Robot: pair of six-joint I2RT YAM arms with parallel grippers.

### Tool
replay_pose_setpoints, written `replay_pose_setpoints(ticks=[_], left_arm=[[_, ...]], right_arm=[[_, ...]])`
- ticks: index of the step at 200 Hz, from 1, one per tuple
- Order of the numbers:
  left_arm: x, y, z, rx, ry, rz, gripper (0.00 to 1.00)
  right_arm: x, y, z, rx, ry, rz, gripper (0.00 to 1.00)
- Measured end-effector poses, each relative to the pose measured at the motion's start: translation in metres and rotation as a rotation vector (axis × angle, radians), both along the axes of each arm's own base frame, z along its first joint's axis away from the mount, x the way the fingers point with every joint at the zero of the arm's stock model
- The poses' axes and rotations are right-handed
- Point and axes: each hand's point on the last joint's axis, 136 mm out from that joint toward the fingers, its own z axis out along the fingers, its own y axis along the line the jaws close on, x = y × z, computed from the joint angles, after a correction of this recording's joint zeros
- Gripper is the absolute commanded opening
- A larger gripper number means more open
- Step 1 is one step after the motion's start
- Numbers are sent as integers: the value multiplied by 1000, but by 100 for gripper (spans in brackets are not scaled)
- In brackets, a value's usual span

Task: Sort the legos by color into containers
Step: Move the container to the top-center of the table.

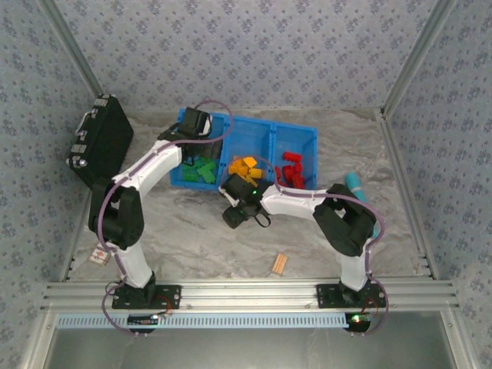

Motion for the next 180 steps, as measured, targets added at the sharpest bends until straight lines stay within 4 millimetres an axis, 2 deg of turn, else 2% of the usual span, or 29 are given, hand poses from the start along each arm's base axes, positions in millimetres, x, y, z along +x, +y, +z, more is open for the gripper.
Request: replay_pose_setpoints(ticks=[41,85,105,132,158,180], left_arm=[[4,-2,-18,-16,30,11,94],[17,-9,-66,-39,119,26,88],[21,-17,-79,-68,146,20,84],[23,-23,-88,-88,165,16,72],[24,-24,-94,-90,177,16,50],[27,-25,-96,-92,177,18,38]], right_arm=[[0,-4,-5,-16,13,-7,64],[-2,-9,-12,-40,31,-11,63],[-1,-10,-14,-46,28,-13,63],[-1,-10,-14,-48,26,-14,62],[0,-11,-14,-49,25,-16,62],[1,-11,-15,-50,26,-18,61]])
